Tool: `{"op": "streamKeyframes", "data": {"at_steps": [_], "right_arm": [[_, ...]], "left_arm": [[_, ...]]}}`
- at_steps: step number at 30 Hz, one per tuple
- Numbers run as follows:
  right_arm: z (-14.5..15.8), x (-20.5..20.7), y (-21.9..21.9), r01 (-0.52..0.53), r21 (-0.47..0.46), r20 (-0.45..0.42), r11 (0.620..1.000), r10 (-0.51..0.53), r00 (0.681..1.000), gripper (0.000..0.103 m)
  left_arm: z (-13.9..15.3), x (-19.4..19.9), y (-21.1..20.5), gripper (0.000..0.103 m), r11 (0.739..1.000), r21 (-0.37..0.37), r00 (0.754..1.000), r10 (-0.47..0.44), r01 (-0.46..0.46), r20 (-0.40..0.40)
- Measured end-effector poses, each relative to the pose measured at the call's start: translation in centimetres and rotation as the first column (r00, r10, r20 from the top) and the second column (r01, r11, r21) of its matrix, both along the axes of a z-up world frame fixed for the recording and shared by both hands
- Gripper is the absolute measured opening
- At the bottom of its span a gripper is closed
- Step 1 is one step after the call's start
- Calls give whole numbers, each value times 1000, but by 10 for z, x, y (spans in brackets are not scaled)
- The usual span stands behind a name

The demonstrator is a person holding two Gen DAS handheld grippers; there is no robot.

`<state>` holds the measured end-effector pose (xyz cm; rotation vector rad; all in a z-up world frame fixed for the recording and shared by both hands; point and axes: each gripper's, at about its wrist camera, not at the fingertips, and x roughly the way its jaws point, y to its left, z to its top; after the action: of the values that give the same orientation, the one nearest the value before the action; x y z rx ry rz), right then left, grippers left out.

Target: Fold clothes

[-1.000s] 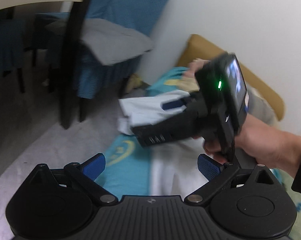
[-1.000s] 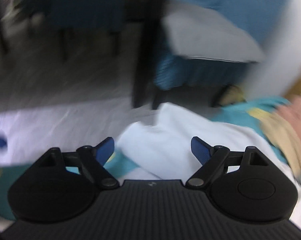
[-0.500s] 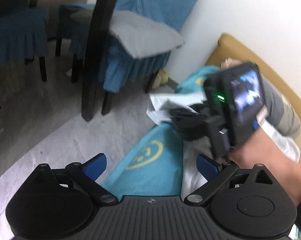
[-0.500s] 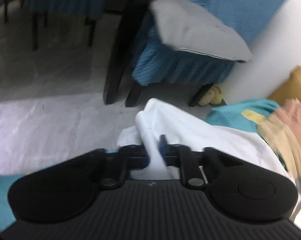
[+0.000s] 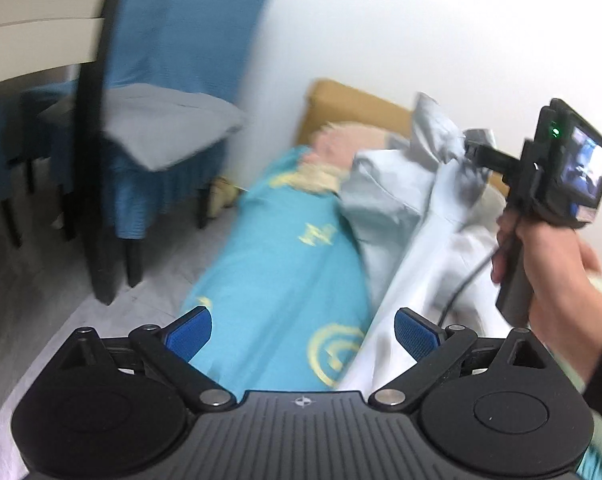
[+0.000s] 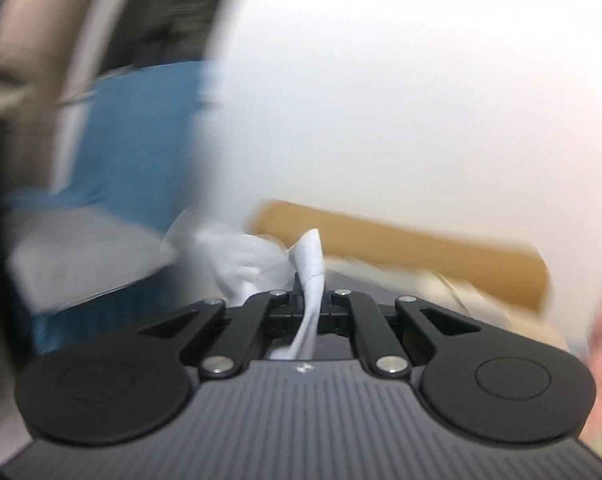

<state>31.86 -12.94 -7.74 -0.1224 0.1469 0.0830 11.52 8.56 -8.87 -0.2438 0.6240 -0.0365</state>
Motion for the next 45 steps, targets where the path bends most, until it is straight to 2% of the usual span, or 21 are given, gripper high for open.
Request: {"op": "streamKeyframes", "data": {"at_steps": [3,5,9,13,15,17,19,20,21,24,26,28,31,34,36,39,42,45], "right_arm": [[-24,16,-66,162,132,-90,978,-151,984,5],[-54,26,-98,218,166,-172,962,-190,967,5],[-97,36,-131,211,233,-271,949,-145,952,5],[-94,41,-138,167,312,-310,935,-66,948,7],[-93,46,-131,147,327,-361,934,-21,932,9],[-89,40,-130,145,343,-401,928,5,916,19],[-83,28,-134,148,361,-431,921,24,902,66],[-78,20,-135,143,368,-436,919,34,899,74],[-69,7,-136,130,373,-425,919,45,904,78],[-39,-37,-141,93,377,-408,921,75,910,78],[-19,-73,-146,85,381,-404,921,83,911,78],[-3,-116,-154,90,401,-410,912,91,908,78],[13,-176,-162,104,424,-446,899,108,888,78],[20,-224,-166,95,449,-454,889,135,880,78],[23,-250,-166,114,445,-477,888,127,870,78],[26,-271,-169,126,461,-481,878,128,867,78],[26,-272,-175,152,475,-476,867,108,873,78],[21,-267,-180,181,480,-488,858,91,868,78]], "left_arm": [[-12,4,-29,99,994,64,995,-92,94,-34],[-21,9,-41,99,987,96,991,-122,127,-52],[-37,21,-53,99,982,108,985,-145,155,-98],[-42,30,-54,99,983,118,985,-128,142,-114],[-41,31,-54,99,984,113,986,-121,135,-118],[-38,29,-54,99,986,98,985,-121,134,-125],[-36,26,-56,99,985,96,982,-132,146,-136],[-35,25,-57,99,983,99,980,-140,155,-142],[-34,23,-59,99,981,100,978,-148,163,-149],[-32,17,-63,99,978,90,968,-172,190,-181],[-31,15,-62,99,977,78,956,-173,196,-235],[-30,13,-56,98,982,30,935,-167,186,-312],[-26,12,-41,97,979,-46,878,-198,198,-436],[-19,4,-24,95,968,-146,830,-252,206,-498],[-15,-2,-21,94,968,-106,810,-249,228,-531],[-16,-9,-26,88,945,-35,760,-284,326,-585],[-25,-19,-32,74,915,35,691,-279,403,-667],[-33,-27,-41,61,876,103,641,-261,472,-722]]}}
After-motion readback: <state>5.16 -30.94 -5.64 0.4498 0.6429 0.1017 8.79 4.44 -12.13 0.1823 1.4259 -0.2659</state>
